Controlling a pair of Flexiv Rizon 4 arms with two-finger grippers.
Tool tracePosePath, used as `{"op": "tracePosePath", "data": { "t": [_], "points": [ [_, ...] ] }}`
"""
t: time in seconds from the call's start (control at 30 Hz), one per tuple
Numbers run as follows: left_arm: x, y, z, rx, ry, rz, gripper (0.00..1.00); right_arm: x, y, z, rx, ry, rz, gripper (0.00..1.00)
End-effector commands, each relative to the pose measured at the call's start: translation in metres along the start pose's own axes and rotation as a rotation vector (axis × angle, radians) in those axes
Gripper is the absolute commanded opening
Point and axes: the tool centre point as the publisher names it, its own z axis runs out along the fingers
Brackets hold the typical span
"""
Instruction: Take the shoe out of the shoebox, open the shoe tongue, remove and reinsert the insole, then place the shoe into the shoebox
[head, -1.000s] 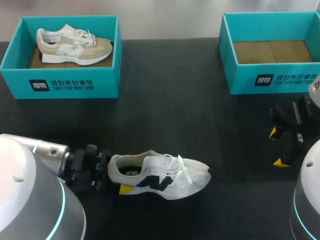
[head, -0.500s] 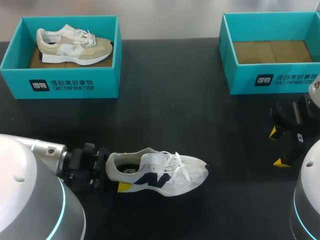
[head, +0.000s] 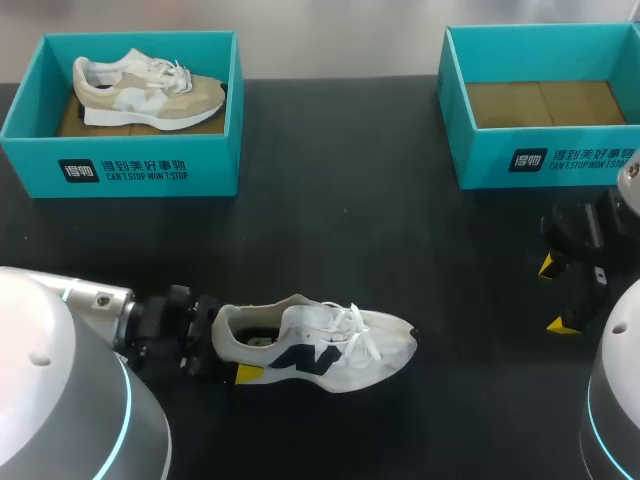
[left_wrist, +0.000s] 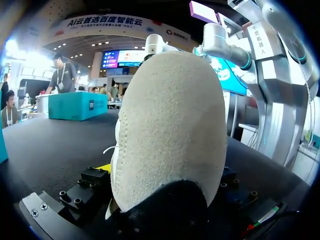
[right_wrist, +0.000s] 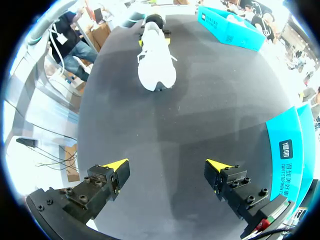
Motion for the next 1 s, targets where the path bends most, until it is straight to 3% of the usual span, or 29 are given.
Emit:
{"op": "tracePosePath", "data": {
  "t": [0.03, 0.1, 0.2, 0.23, 0.27, 0.33, 0.37, 0.43, 0.57, 1.0],
  "points": [
    [-0.002, 0.002, 0.002, 0.000, 0.000, 0.000, 0.00, 0.001, 0.000, 0.001, 0.001, -0.003, 0.000, 1.00],
    [-0.002, 0.002, 0.002, 0.000, 0.000, 0.000, 0.00, 0.001, 0.000, 0.001, 0.001, -0.003, 0.000, 1.00],
    [-0.002, 0.002, 0.002, 0.000, 0.000, 0.000, 0.00, -0.001, 0.013, -0.019, -0.070, -0.075, 0.171, 1.00],
    [-0.002, 0.002, 0.002, 0.000, 0.000, 0.000, 0.00, -0.001, 0.021, -0.023, -0.058, -0.098, 0.252, 1.00],
    [-0.002, 0.002, 0.002, 0.000, 0.000, 0.000, 0.00, -0.001, 0.027, -0.026, -0.104, -0.106, 0.324, 1.00],
    [-0.002, 0.002, 0.002, 0.000, 0.000, 0.000, 0.00, 0.001, 0.046, -0.029, -0.031, -0.112, 0.378, 1.00],
    [-0.002, 0.002, 0.002, 0.000, 0.000, 0.000, 0.00, 0.002, 0.054, -0.031, -0.051, -0.127, 0.407, 1.00],
    [-0.002, 0.002, 0.002, 0.000, 0.000, 0.000, 0.00, 0.003, 0.071, -0.030, 0.022, -0.139, 0.482, 1.00],
    [-0.002, 0.002, 0.002, 0.000, 0.000, 0.000, 0.00, 0.006, 0.099, -0.029, 0.056, -0.157, 0.613, 1.00],
    [-0.002, 0.002, 0.002, 0.000, 0.000, 0.000, 0.00, 0.006, 0.099, -0.029, 0.056, -0.157, 0.613, 1.00]
  ]
}}
